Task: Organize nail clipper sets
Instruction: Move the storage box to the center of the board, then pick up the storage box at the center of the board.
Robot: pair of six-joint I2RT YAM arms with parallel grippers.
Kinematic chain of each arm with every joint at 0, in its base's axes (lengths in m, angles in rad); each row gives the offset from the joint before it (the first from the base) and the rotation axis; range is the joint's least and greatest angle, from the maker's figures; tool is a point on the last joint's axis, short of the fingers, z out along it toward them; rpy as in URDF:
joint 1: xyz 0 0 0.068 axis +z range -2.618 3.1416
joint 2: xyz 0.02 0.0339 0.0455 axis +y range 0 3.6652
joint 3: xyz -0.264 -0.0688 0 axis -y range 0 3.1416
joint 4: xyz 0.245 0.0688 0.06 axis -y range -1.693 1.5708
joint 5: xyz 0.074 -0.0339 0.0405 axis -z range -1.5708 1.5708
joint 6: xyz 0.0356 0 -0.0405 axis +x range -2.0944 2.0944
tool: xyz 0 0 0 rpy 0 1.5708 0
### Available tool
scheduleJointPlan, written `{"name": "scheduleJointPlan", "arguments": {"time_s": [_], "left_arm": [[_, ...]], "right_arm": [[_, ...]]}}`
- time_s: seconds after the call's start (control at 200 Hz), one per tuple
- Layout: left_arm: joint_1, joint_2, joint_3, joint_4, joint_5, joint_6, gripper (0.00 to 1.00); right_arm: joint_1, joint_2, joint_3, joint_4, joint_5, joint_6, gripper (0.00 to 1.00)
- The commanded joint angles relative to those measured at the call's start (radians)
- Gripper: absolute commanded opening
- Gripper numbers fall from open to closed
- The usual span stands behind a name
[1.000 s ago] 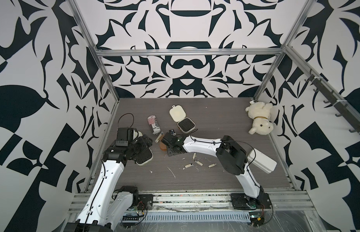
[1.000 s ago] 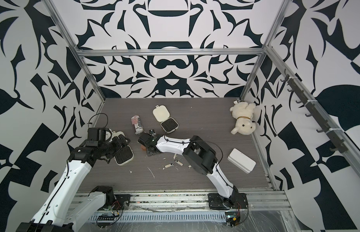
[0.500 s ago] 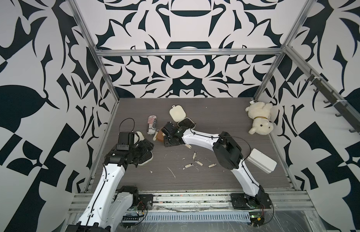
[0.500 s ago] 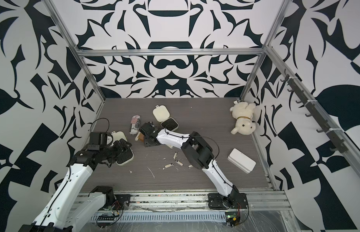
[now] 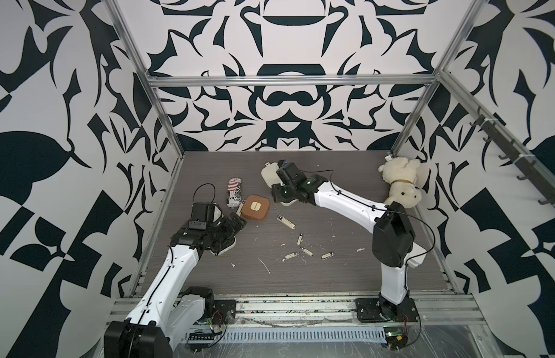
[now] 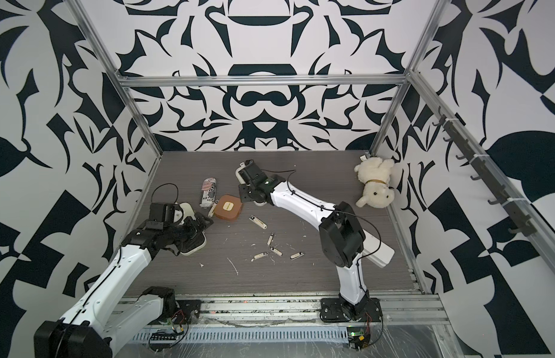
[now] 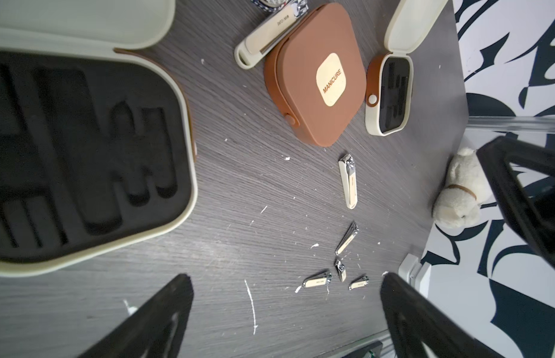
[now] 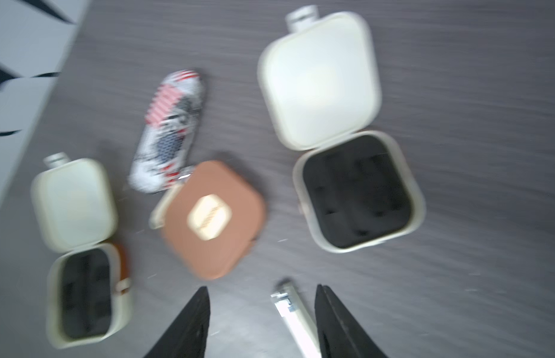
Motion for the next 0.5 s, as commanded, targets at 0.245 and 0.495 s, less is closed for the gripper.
{"name": "scheduleJointPlan", "arguments": {"time_s": [0.245,0.495], "left_arm": [[-0.014,0.045,0.006,0.073,0.027,-0.015,1.00],[-0.021,0.080,0.016,0.087,0.030,-0.014,1.00]], "right_arm": [[-0.137,0.137,0.096,-0.089,0.012,-0.125,0.62],[-0.158,0.221,0.183,-0.097,-0.034,-0.145,0.60]]}}
